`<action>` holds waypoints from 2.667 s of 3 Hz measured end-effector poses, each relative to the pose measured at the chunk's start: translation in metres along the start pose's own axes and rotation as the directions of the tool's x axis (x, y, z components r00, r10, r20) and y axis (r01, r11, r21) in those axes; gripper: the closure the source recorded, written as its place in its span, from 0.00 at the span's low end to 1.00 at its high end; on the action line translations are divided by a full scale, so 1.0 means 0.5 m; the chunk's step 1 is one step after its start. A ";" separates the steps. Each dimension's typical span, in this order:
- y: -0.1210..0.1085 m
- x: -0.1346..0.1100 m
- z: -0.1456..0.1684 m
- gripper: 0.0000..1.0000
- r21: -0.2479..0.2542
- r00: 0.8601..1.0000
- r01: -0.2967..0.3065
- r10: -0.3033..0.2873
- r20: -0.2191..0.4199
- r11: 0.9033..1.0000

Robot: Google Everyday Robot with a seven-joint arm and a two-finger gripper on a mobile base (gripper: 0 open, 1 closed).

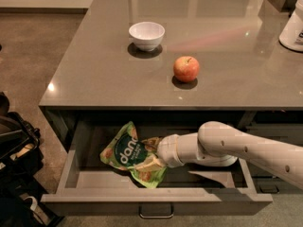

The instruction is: Pick green rice chip bag from top drawer and place on counter

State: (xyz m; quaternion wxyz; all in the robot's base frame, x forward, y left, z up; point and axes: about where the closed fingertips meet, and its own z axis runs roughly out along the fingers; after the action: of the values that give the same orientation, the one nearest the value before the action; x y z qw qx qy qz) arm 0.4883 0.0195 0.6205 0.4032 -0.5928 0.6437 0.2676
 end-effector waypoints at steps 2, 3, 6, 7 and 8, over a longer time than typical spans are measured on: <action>0.081 -0.031 -0.176 1.00 0.064 0.988 -0.120 0.125 -0.090 0.991; 0.093 -0.114 -0.300 1.00 0.127 0.983 -0.087 0.106 -0.151 0.988; 0.036 -0.297 -0.381 1.00 0.083 0.988 0.068 -0.056 -0.147 0.994; 0.006 -0.414 -0.349 1.00 -0.026 0.970 0.205 -0.207 -0.127 0.978; -0.036 -0.516 -0.294 1.00 -0.174 0.934 0.314 -0.337 -0.123 0.933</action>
Offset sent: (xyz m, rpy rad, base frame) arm -0.1087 -0.1126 0.1503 -0.1951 0.0713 -0.2577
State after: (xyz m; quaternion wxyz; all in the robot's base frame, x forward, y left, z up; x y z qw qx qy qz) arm 0.4692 0.0368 0.9167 0.3462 -0.7387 0.5428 0.1996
